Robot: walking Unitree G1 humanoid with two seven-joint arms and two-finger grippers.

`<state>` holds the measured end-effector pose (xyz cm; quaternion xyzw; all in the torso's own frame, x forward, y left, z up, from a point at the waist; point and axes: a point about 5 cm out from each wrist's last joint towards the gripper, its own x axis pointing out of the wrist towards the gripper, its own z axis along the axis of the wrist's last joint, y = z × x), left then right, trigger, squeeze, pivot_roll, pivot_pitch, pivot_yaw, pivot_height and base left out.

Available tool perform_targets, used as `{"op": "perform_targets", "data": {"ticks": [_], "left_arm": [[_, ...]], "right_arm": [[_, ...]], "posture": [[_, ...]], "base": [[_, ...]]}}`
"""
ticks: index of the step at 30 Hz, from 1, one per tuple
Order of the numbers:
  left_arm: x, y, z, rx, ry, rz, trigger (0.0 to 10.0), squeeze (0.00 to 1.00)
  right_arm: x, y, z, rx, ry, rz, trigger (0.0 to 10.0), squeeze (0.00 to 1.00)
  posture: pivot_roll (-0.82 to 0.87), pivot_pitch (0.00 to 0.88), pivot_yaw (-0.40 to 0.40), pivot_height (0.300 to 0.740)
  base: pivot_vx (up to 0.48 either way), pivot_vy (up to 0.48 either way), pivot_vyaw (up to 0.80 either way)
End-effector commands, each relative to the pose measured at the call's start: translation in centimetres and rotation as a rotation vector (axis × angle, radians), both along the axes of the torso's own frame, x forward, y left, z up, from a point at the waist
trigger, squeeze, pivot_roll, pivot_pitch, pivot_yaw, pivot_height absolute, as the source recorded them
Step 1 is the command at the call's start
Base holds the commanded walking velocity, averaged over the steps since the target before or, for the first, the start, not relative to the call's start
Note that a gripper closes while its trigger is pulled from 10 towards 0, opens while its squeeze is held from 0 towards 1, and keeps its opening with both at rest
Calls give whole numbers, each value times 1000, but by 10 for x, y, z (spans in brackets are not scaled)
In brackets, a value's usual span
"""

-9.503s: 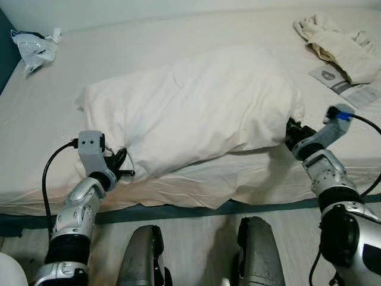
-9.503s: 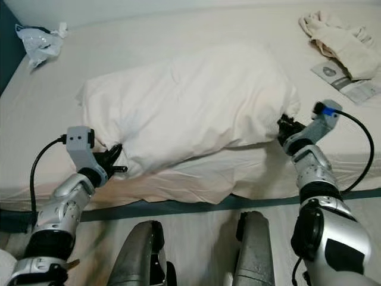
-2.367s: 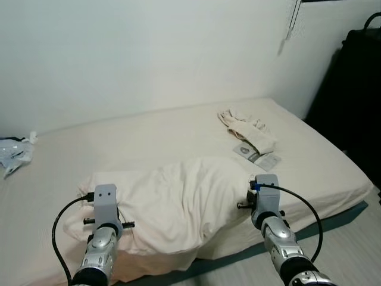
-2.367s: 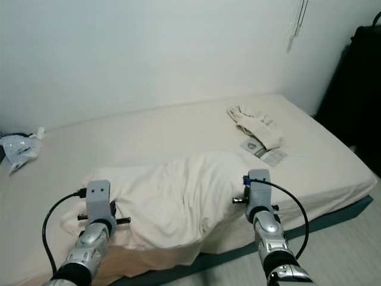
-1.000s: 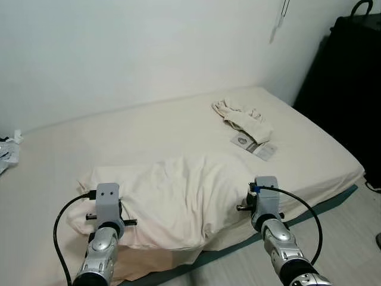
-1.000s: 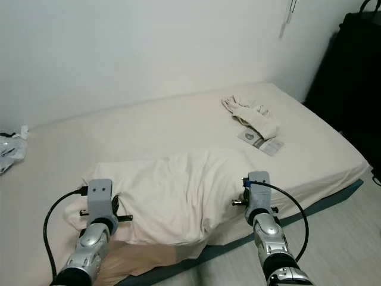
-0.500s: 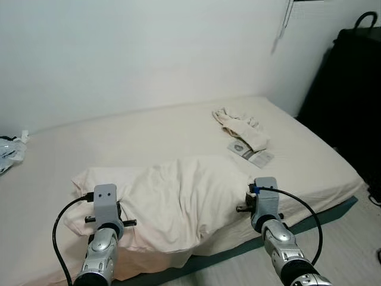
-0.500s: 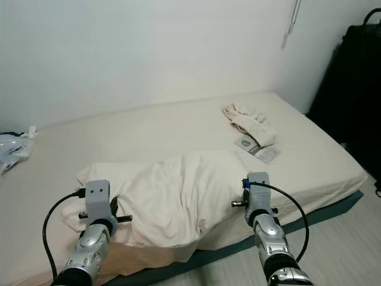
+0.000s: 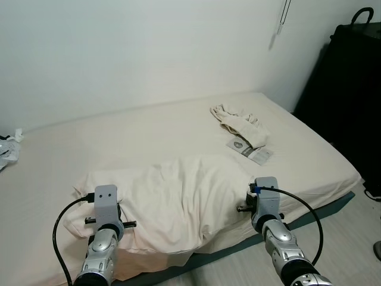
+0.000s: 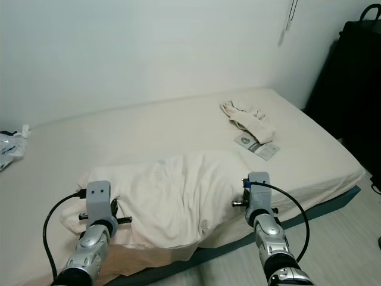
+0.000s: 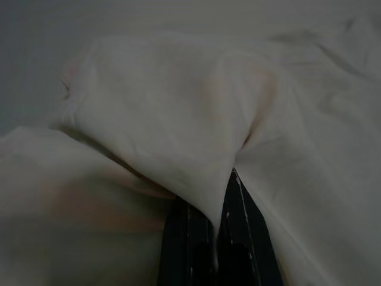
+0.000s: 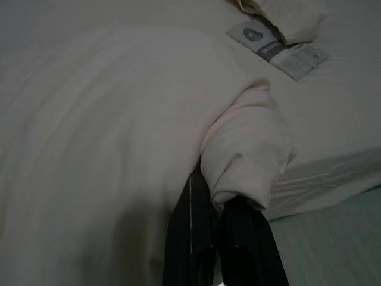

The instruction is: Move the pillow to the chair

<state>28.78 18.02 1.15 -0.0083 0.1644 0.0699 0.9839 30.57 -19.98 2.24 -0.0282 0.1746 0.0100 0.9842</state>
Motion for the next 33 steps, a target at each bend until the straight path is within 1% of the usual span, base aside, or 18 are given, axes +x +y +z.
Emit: {"op": "perform_targets", "data": {"ticks": [1,2,5,6,7,18,22,28,29,30,31,33], "left_arm": [[3,-3,3,35,-5,-34,10000,0],[3,-4,3,39,-4,-42,10000,0],[3,-6,2,13,-10,-39,10000,0],[2,-6,1,-10,-3,-25,10000,0],[2,-6,1,-13,-1,-20,10000,0],[3,-3,2,-11,-8,2,10000,0],[3,-3,-1,-27,30,27,10000,0],[2,-5,-2,-27,29,16,10000,0],[1,-7,-3,-27,27,13,10000,0],[1,-10,-2,-24,17,2,10000,0],[1,-10,-2,-24,17,2,10000,0],[2,-12,0,-24,3,-4,10000,0]], "right_arm": [[-1,5,-2,17,11,19,10000,0],[-1,5,-2,16,11,19,10000,0],[0,6,-2,17,11,20,10000,0],[0,6,-2,17,11,20,10000,0],[0,6,-2,17,11,20,10000,0],[-1,5,-2,15,14,21,10000,0],[-1,6,-3,14,16,26,10000,0],[-2,3,-3,11,13,23,10000,0],[-2,2,-2,4,5,17,10000,0],[1,-3,4,9,-26,-38,10000,0],[1,-3,4,9,-26,-38,10000,0],[8,-10,12,35,-59,-125,10000,0]], "posture": [[-39,53,-14,740],[-39,51,-15,740],[-39,52,-14,740],[-40,52,-14,740],[-40,52,-14,740],[-40,52,-16,740],[-41,48,-18,740],[-32,45,-25,740],[-26,39,-27,740],[-21,37,-29,740],[-21,37,-29,740],[-14,31,-29,740]], "base": [[0,-480,0],[0,-480,0],[0,-480,0],[0,0,0],[0,0,0],[0,0,0],[0,0,0],[0,0,0],[0,0,0],[0,0,0],[0,0,0],[0,0,0]]}}
